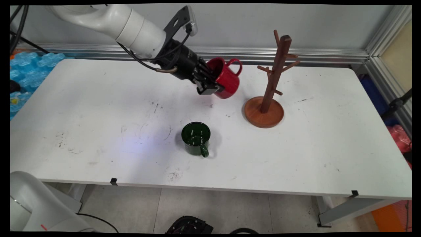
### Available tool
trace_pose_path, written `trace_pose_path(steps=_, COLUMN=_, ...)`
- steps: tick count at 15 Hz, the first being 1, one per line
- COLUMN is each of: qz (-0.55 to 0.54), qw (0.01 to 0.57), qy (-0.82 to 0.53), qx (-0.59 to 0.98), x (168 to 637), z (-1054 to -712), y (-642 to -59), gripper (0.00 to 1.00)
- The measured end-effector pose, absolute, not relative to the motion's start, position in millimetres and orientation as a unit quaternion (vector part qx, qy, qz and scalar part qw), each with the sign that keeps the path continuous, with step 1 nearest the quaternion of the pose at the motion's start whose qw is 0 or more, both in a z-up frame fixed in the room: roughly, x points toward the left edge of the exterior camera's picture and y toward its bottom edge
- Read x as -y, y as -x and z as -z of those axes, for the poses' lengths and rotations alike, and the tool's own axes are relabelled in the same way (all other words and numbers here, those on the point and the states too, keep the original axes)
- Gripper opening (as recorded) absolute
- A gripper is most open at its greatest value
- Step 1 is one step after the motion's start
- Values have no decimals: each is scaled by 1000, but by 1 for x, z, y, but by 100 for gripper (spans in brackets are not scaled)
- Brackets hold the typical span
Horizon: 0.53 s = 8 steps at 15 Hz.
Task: Place the picked object on the table
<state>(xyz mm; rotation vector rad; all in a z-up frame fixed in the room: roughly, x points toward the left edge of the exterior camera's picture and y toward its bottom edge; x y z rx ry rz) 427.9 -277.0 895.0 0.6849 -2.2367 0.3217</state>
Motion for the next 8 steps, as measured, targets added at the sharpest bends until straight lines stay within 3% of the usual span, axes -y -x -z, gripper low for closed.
trace_pose_path(steps=8, qz=-137, qw=325, qy=-266, qx=897, x=285, z=-878, y=-448, gripper=0)
